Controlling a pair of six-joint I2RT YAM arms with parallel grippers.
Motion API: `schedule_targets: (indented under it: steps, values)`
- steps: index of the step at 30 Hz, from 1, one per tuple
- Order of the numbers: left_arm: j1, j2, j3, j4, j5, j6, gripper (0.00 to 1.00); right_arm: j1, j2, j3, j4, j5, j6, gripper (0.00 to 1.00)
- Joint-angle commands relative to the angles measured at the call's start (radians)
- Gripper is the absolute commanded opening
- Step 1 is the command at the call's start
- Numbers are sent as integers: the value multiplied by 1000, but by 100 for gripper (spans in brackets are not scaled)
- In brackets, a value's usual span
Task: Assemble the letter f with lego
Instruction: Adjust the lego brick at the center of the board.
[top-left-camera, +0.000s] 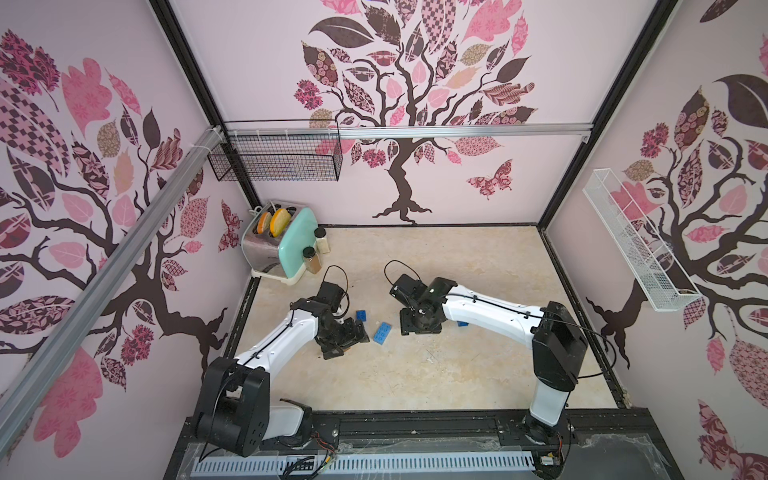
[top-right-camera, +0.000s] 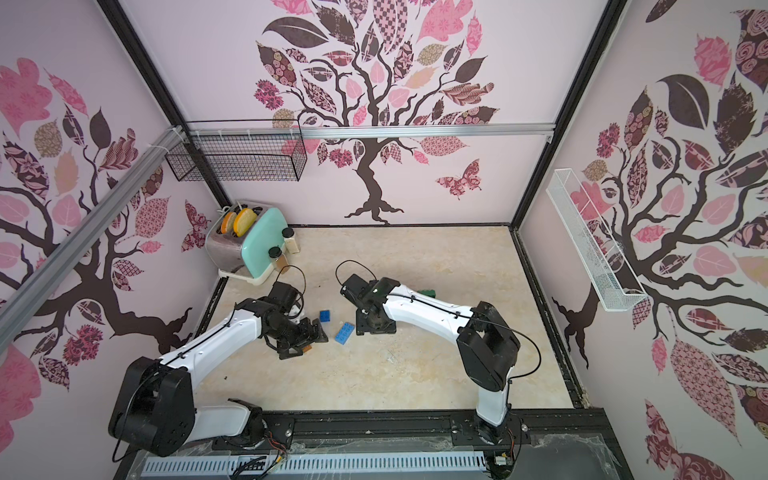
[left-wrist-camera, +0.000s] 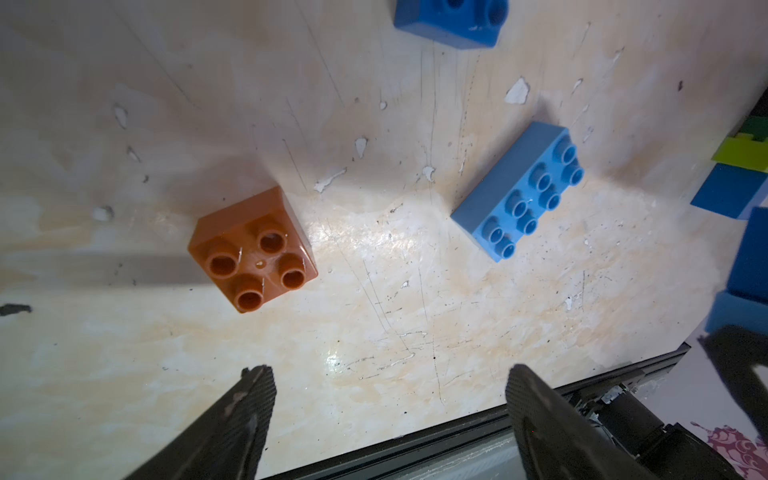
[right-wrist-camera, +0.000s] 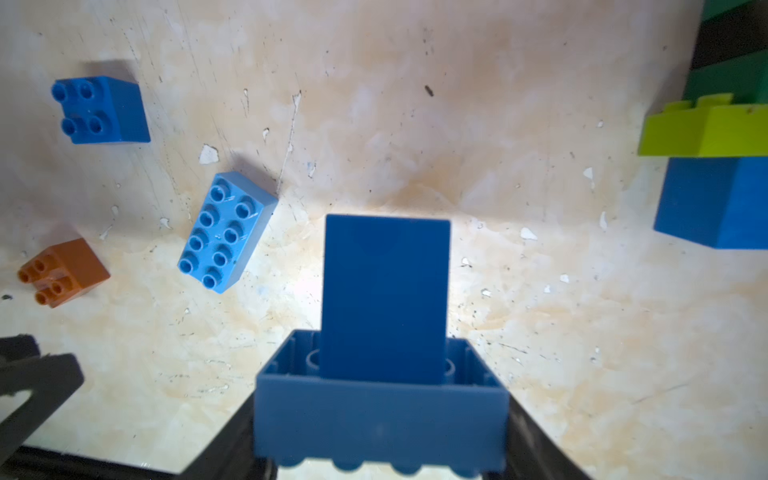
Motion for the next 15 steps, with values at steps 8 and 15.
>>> schedule_targets:
  steps: [8,15]
  values:
    - [10,-6,-50,134,64,8,91,-85,44,185,-409,-289,-277,63]
    - [9,-32,-71,164,90,6,91,-114,100,136,-427,-425,-314,63]
